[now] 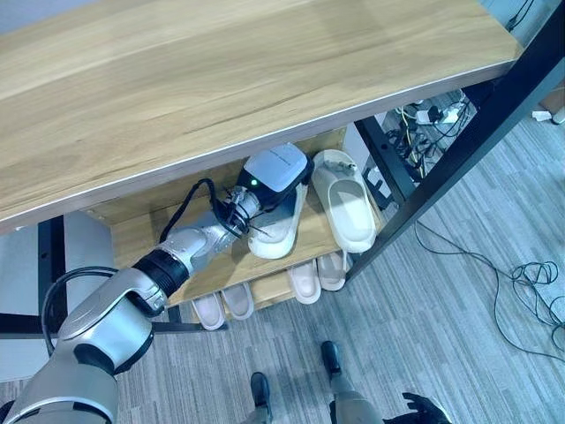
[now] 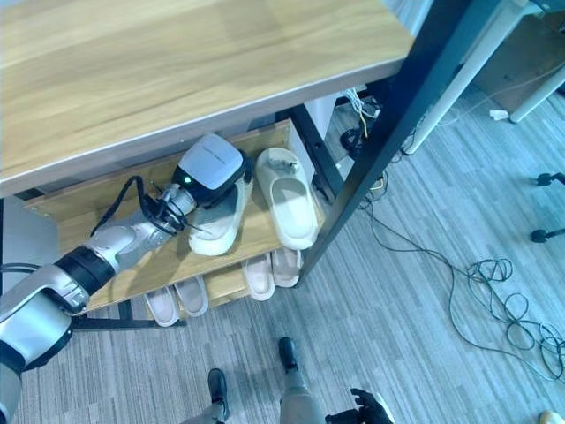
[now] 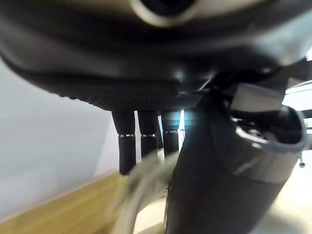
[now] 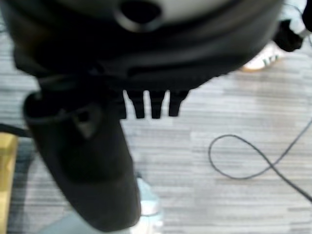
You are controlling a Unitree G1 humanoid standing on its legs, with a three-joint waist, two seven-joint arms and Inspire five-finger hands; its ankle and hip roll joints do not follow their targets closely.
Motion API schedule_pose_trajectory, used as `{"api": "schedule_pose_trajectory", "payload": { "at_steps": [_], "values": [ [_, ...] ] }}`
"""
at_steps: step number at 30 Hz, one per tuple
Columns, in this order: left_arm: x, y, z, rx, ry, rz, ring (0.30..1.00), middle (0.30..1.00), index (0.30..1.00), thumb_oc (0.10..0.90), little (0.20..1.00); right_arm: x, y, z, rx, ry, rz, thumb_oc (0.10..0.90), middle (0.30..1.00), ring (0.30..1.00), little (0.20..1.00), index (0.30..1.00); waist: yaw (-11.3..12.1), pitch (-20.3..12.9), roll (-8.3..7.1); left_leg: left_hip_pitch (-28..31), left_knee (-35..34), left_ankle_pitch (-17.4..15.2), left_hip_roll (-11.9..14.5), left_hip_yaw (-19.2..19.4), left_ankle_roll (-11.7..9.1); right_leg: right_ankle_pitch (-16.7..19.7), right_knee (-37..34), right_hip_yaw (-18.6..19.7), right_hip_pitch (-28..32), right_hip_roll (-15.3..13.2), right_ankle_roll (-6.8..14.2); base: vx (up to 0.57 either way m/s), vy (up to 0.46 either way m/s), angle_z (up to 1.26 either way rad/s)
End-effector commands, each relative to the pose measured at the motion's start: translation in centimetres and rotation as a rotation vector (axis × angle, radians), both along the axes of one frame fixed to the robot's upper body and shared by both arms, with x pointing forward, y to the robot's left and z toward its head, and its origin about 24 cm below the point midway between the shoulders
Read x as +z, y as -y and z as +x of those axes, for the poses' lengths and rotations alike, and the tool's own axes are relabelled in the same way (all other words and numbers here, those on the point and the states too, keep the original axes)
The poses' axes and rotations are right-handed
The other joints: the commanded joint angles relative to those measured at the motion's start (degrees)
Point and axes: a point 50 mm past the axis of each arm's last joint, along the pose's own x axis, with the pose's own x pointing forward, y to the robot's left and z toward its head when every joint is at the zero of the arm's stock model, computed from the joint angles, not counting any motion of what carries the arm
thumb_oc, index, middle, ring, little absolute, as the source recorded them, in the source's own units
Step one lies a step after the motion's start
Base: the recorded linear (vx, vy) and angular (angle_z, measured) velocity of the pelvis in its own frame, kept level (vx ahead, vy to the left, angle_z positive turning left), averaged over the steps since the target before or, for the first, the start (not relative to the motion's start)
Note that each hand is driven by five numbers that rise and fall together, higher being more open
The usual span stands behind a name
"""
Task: Arrange the slippers neatly on the shoe rack.
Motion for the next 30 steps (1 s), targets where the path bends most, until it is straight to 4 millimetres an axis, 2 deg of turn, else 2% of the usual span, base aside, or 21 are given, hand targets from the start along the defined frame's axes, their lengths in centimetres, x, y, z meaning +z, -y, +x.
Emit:
{"api": "schedule_pose_trajectory", "payload": {
  "at_steps": [1, 5, 14, 22, 30],
  "values": [
    [8.6, 0.0, 1.6, 0.052, 0.195, -0.145, 0.900, 0.900, 0.900, 0.800, 0.900, 0.3, 1.8, -1.4, -0.046, -0.013, -0.050, 0.800, 0.900, 0.900, 0.900, 0.900, 0.13, -0.12, -3.25, -0.81, 0.07, -1.96, -2.43, -2.13, 0.21, -5.32, 0.28, -2.46, 3.62, -2.27, 5.83, -0.01, 0.001, -0.04],
    [8.6, -0.2, 1.4, 0.038, 0.173, -0.152, 0.900, 0.900, 0.900, 0.800, 0.900, 0.1, 1.4, -1.8, -0.049, -0.027, -0.033, 0.800, 0.900, 0.900, 0.900, 0.900, 0.10, 0.27, -2.96, -0.48, 0.07, -2.02, -2.62, -2.02, 0.22, -5.33, 0.28, -2.53, 3.85, -2.45, 5.81, -0.01, 0.000, -0.05],
    [8.0, -0.1, 0.7, -0.011, 0.100, -0.297, 0.900, 0.900, 0.900, 0.800, 0.900, -0.4, 0.8, -2.5, -0.066, -0.062, 0.012, 0.800, 0.900, 0.900, 0.900, 0.900, 0.87, 1.18, -2.76, 0.39, 0.07, -2.08, -2.92, -2.09, 0.22, -5.78, 0.28, -2.71, 4.95, -2.55, 5.44, -0.01, -0.004, -0.01],
    [7.3, -1.2, 0.0, 0.009, 0.183, -0.144, 0.900, 0.900, 0.900, 0.800, 0.900, -0.5, 0.6, -2.5, -0.071, -0.069, 0.032, 0.800, 0.900, 0.900, 0.900, 0.900, 1.85, 1.09, -2.48, 1.12, 0.07, -2.27, -2.79, -2.42, 0.28, -6.09, 0.28, -2.94, 5.98, -2.58, 5.45, 0.00, 0.000, 0.00],
    [4.0, -3.0, -0.5, 0.030, 0.109, -0.053, 0.900, 0.900, 0.900, 0.800, 0.900, -0.8, 0.1, -3.3, -0.074, -0.098, 0.053, 0.800, 0.900, 0.900, 0.900, 0.900, 2.43, -0.02, -2.40, 2.26, 0.07, -2.56, -2.57, -2.52, 0.32, -6.61, 0.28, -3.50, 7.35, -2.40, 5.53, 0.00, -0.002, 0.00]
  ]
}}
